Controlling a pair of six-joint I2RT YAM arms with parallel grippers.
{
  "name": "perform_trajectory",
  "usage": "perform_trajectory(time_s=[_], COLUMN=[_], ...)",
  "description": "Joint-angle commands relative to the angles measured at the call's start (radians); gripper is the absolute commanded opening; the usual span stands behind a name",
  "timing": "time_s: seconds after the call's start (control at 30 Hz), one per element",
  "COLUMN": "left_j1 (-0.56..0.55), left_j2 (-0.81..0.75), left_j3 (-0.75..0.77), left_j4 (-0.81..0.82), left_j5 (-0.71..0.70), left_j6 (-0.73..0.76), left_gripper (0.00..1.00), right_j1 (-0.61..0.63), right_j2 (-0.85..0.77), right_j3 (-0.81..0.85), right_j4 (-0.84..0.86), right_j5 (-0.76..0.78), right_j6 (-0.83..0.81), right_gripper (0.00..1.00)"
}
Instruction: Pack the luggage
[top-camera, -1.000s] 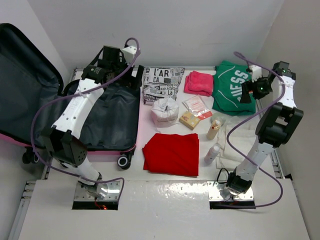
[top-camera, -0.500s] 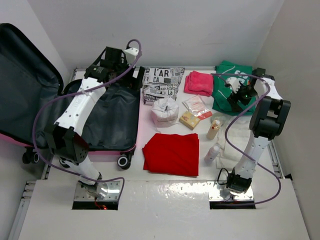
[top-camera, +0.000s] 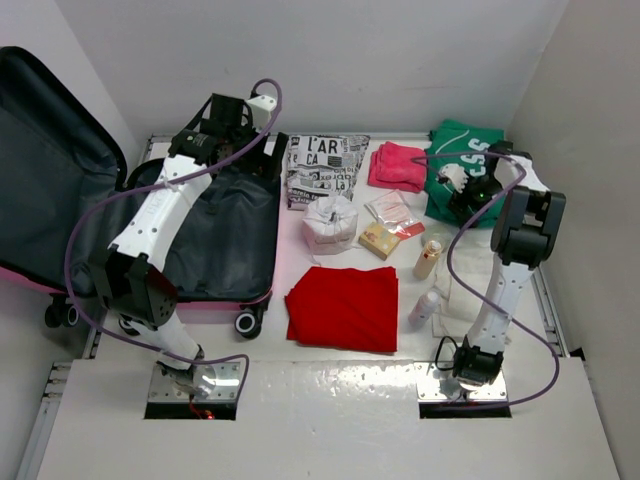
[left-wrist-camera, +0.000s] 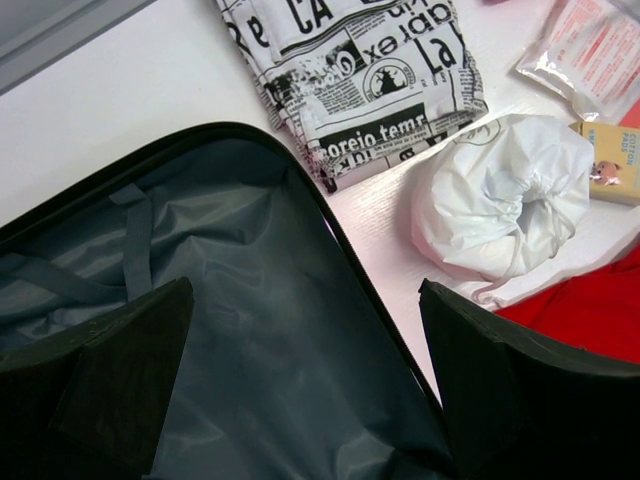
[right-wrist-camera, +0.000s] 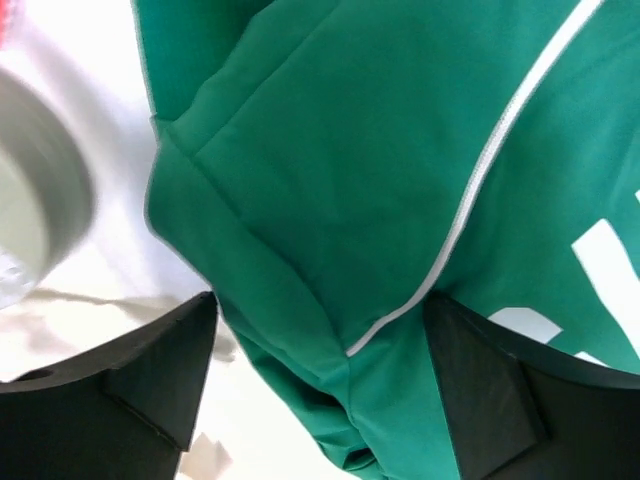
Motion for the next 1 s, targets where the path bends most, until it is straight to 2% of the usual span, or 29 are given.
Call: perform_trajectory(time_s=[0.0,0.07,0.1,0.17,0.2,0.27,0.3,0.47,0.53,0.63,0.73,0.97], left_j1=[-0.006,-0.006,-0.006,-0.006,-0.006,-0.006,-0.006,-0.006,-0.006,0.005,0.014,0.045], left_j2=[0.0,0.0,0.0,0.009,0.009,0.018,0.018,0.018,0.018,0.018,0.018,0.018], left_j3=[-0.006,-0.007,-0.007,-0.007,-0.007,0.003,0.003,0.003,0.003,0.003,0.003,0.003], left_j4=[0.01,0.01,0.01,0.01,0.01,0.01,0.01,0.01,0.01,0.01,0.019,0.039], left_j5=[-0.023,-0.034,-0.034,-0.034,-0.043,-0.043,-0.043,-0.043,-0.043,-0.052,-0.026,0.006], left_j6=[0.0,0.0,0.0,0.0,0.0,0.0,0.0,0.0,0.0,-0.047,-0.069,-0.132], left_gripper=[0.99,0.99,0.99,0.99,0.99,0.99,0.99,0.99,0.99,0.99,0.99,0.97], right_j1=[0.01,0.015,0.018,0.026,0.032,0.039,0.041,0.046,0.041,0.026,0.004,-0.022], right_j2=[0.063,0.08,0.087,0.101,0.104,0.115,0.117,0.065,0.055,0.063,0.041,-0.063], right_j3=[0.039,0.048,0.05,0.051,0.056,0.053,0.047,-0.019,0.013,0.232,0.339,0.347], right_j4=[0.019,0.027,0.037,0.042,0.039,0.041,0.047,0.103,0.111,0.03,0.042,0.209], right_j5=[0.006,0.02,0.021,0.038,0.041,0.058,0.061,0.052,0.006,-0.081,-0.124,-0.163], right_j6=[-0.017,-0.01,-0.01,-0.002,-0.002,0.019,0.027,0.088,0.186,0.336,0.477,0.746], right_gripper=[0.82,0.75,0.66,0.57,0.46,0.36,0.24,0.0,0.0,0.0,0.0,0.0])
